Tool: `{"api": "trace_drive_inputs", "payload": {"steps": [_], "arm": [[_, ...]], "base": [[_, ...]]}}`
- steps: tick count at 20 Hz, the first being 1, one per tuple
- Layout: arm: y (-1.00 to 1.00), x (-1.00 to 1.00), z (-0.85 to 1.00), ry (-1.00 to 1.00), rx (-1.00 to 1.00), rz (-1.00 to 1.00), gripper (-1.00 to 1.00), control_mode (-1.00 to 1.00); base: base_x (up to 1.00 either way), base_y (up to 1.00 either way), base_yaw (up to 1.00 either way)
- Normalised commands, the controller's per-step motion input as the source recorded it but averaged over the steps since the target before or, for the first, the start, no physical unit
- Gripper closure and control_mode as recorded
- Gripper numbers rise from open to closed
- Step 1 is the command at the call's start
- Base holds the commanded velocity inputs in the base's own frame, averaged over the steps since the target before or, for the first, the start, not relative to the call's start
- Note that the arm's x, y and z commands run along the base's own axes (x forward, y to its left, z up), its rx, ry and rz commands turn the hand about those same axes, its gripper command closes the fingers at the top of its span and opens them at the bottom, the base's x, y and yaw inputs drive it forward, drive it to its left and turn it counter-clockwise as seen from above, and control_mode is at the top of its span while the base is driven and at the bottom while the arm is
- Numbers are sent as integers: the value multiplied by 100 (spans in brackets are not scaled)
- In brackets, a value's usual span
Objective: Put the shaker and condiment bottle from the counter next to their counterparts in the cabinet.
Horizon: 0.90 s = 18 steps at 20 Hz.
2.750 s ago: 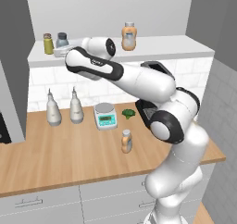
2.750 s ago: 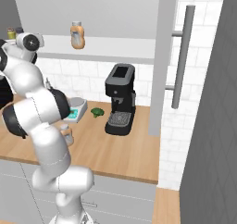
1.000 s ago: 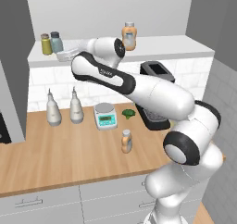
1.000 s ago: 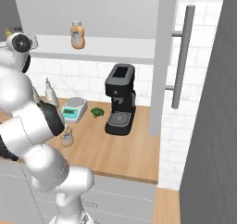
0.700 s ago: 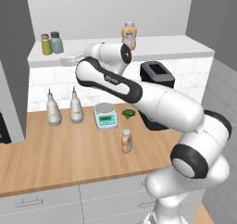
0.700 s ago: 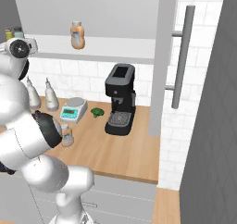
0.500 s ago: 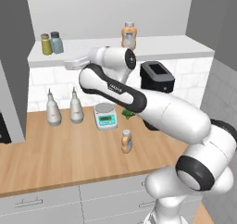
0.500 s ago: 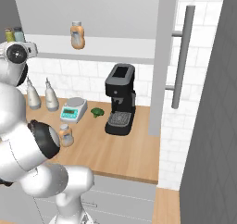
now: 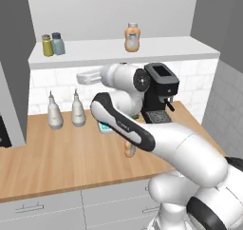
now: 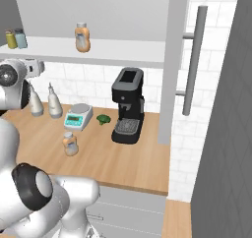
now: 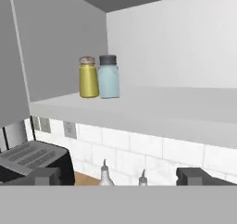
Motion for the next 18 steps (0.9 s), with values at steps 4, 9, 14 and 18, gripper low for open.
{"api": "trace_drive_inputs", "payload": {"steps": [4,9,14,18], "arm": [[-14,-56,-20,1,0,-32,-100,-100],[-32,-41,-46,0,0,-38,-100,-100],[-48,-24,-66,0,2,-32,-100,-100],[-16,-11,-68,3,-1,-2,-100,-100]], "base": [[0,0,0],[0,0,0],[0,0,0],[0,0,0]]}}
